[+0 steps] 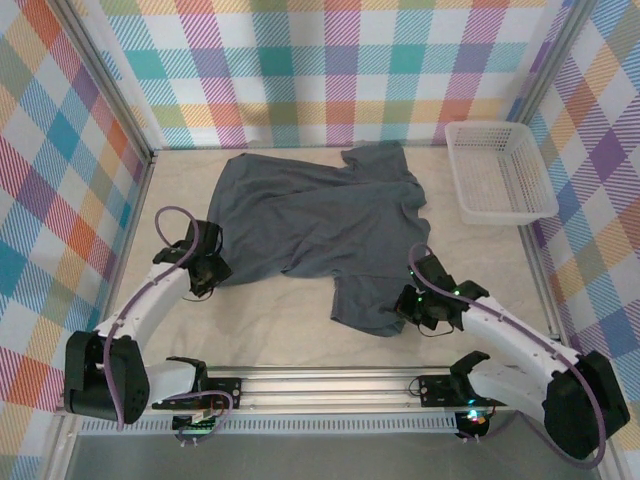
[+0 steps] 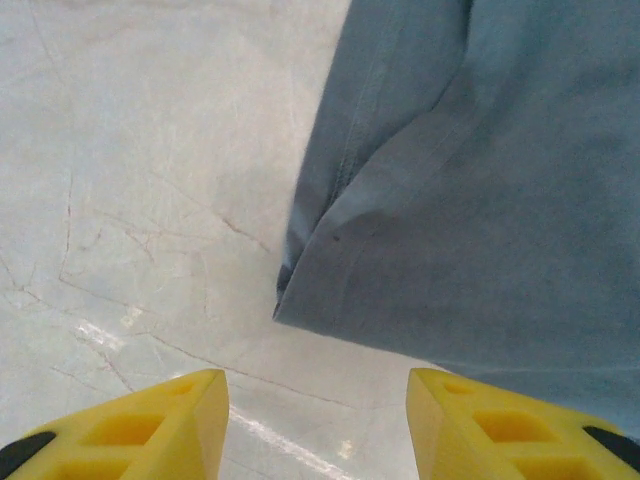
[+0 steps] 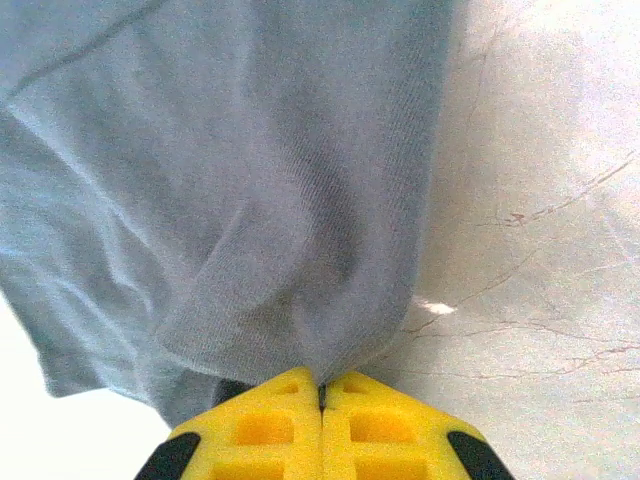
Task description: Fold the inside-out t-shirt
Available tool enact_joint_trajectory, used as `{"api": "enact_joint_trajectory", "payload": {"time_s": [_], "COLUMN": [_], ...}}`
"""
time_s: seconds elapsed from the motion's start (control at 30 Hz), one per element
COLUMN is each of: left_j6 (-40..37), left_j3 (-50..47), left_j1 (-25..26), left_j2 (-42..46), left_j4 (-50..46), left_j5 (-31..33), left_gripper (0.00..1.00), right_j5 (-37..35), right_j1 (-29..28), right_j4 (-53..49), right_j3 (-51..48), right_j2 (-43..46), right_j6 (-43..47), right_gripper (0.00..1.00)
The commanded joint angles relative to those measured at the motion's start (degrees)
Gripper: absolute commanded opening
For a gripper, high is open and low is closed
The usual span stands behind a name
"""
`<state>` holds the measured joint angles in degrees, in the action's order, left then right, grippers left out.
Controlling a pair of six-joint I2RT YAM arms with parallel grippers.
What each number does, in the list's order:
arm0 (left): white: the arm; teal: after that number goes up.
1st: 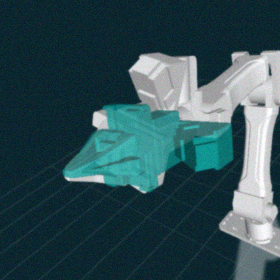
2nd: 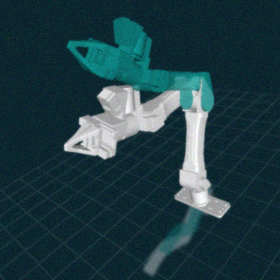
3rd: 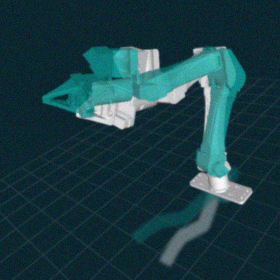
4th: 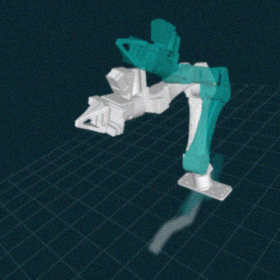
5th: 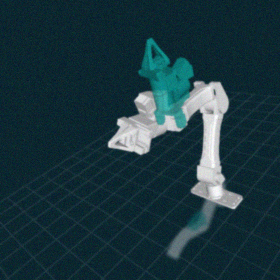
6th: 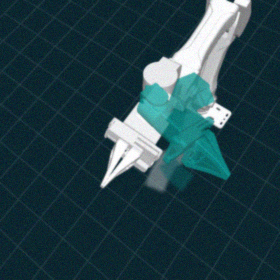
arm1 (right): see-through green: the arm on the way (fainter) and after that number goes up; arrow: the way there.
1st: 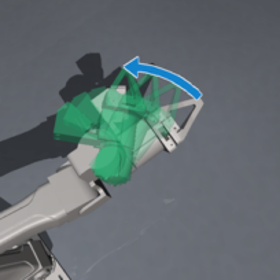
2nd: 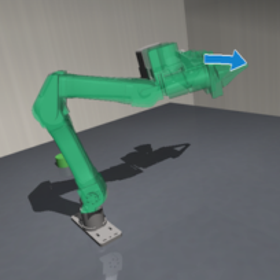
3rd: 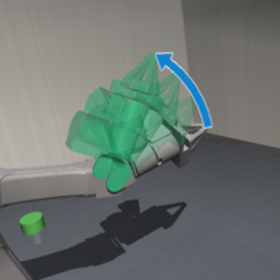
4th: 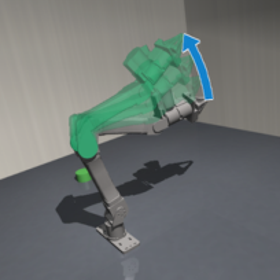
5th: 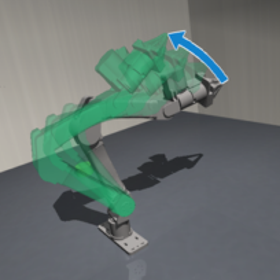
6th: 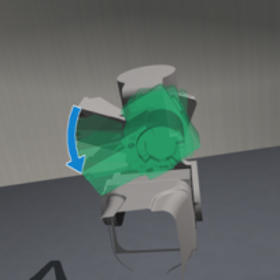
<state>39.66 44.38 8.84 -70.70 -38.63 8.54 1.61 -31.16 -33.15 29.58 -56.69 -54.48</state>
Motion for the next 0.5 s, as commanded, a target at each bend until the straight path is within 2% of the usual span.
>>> {"api": "enact_joint_trajectory", "payload": {"time_s": [0.0,0.1,0.23,0.3,0.37,0.43,0.47], "left_j6": [1.0,1.5,1.8,2.2,3.2,3.5,3.3], "left_j3": [-0.4,-0.4,-1.2,-1.4,-1.7,-1.9,-2.1], "left_j1": [-0.5,-2.1,-4.3,-4.5,-4.5,-4.5,-4.5], "left_j2": [-3.7,-7.2,-11.4,-13.6,-14.5,-13.0,-11.1], "left_j4": [0.5,3.1,11.1,14.6,15.7,13.8,12.1], "left_j5": [-0.6,-0.4,-8.1,-12.3,-14.7,-14.1,-13.3], "left_gripper": [0.51,0.51,0.51,0.44,0.21,0.0,0.0], "right_j5": [-0.9,-1.0,-0.7,-0.6,-0.6,-0.8,-0.8], "right_j1": [-0.2,-0.2,-0.2,-0.2,-0.2,-0.2,-0.2], "right_j4": [-2.2,-1.9,-2.2,-2.0,-2.4,-2.7,-2.9], "right_j3": [0.9,1.1,0.8,0.6,0.6,0.7,0.8], "right_j2": [0.9,1.0,1.2,1.4,1.5,1.9,2.1], "right_j6": [-1.3,-0.5,-0.4,-0.5,-0.7,-0.7,-0.6], "right_gripper": [0.0,0.0,0.0,0.0,0.0,0.0,0.0]}}
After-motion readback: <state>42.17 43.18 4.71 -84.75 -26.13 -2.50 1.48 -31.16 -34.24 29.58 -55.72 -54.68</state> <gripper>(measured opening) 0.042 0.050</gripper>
